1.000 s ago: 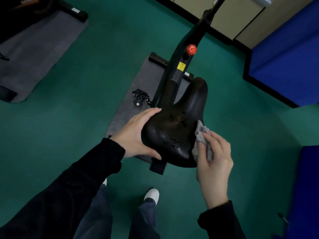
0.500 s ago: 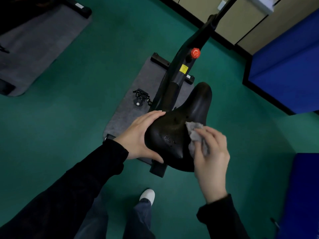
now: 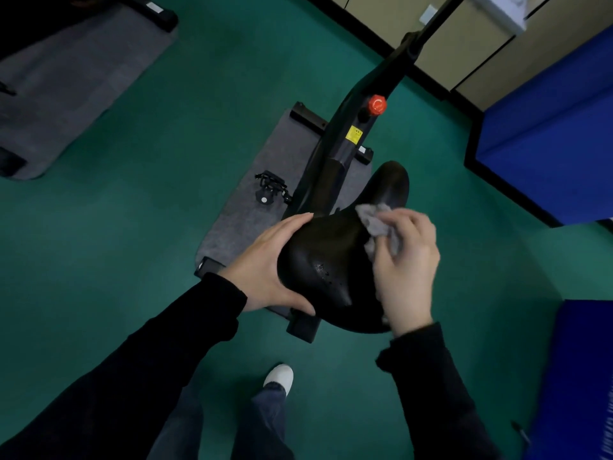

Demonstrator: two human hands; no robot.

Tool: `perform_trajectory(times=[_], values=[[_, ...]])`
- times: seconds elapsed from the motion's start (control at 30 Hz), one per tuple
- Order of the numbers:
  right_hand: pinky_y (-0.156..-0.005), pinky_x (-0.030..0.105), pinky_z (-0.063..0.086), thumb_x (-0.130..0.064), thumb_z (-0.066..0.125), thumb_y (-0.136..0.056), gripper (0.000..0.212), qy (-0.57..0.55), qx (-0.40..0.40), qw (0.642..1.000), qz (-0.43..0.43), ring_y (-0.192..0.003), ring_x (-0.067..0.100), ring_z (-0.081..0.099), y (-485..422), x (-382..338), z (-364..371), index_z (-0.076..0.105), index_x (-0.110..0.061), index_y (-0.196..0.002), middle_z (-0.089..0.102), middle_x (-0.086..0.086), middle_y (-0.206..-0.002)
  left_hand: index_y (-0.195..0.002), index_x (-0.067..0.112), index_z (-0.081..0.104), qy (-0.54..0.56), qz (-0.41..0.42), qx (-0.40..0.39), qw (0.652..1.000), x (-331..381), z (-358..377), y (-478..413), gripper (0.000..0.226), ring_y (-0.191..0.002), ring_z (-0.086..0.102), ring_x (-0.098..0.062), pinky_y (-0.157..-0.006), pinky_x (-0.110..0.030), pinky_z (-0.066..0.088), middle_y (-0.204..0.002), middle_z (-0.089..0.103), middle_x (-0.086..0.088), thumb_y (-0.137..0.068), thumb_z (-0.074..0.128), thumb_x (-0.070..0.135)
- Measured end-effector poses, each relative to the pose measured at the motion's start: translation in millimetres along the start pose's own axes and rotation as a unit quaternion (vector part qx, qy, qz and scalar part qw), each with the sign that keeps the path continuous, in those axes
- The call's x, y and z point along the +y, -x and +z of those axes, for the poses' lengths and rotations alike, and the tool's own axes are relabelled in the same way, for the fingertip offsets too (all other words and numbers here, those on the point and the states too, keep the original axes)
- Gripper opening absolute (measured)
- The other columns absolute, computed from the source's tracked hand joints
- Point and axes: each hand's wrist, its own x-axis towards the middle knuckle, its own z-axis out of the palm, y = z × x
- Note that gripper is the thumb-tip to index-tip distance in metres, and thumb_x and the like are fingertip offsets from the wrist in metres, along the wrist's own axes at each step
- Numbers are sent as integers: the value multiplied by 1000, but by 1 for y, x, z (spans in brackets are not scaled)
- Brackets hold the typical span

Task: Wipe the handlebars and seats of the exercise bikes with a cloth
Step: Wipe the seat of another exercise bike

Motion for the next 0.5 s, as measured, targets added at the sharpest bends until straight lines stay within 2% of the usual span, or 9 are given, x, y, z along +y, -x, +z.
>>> perform_trajectory(times=[0.1,0.17,0.2,0.27,0.37,0.43,0.5], values=[[-87,11,32,13,58,-74,31,-24,-65,995,-76,-102,25,53,-2,-23,15,70,-6,-95,61,7,-102,-145,28,24,16,-7,20,1000,0,3,1,124,-136,25,3,-113,-19,22,-147,29,17,-42,91,45],[-91,10,33,12,58,-72,32,-39,-112,985,-128,-102,21,52,14,-26,10,69,-6,-95,61,5,-102,-145,24,26,19,-7,32,999,0,4,2,124,-136,29,-4,-114,-32,26,-147,33,10,-41,91,46],[-93,11,34,11,57,-72,32,-49,-125,981,-139,-103,18,52,24,-22,4,70,-7,-96,60,3,-103,-144,26,26,15,-7,34,999,0,4,3,124,-136,28,-4,-114,-34,27,-147,33,11,-41,91,47],[-95,12,34,8,55,-71,34,-49,-128,981,-140,-107,15,50,41,-6,-11,69,-9,-98,58,0,-107,-144,36,23,4,-11,30,999,-1,4,4,123,-136,24,0,-113,-28,24,-147,30,17,-41,88,54],[-94,11,35,13,59,-76,32,-22,-67,996,-59,-106,19,53,42,13,-21,69,-8,-98,55,0,-106,-142,45,17,6,-20,30,999,-2,5,6,123,-133,20,8,-107,-11,16,-143,25,27,-39,82,63],[-91,16,37,13,62,-78,27,-20,-30,999,-9,-103,27,57,29,7,-12,69,-6,-96,57,3,-103,-143,42,19,15,-30,38,999,-4,6,7,123,-135,21,3,-110,-17,18,-145,26,21,-39,81,63],[-90,21,39,13,61,-76,27,-36,-45,997,-41,-103,27,56,17,-11,4,69,-5,-95,60,7,-103,-142,38,24,29,-38,66,997,-5,10,11,122,-136,25,-4,-113,-30,23,-146,30,14,-38,82,64]])
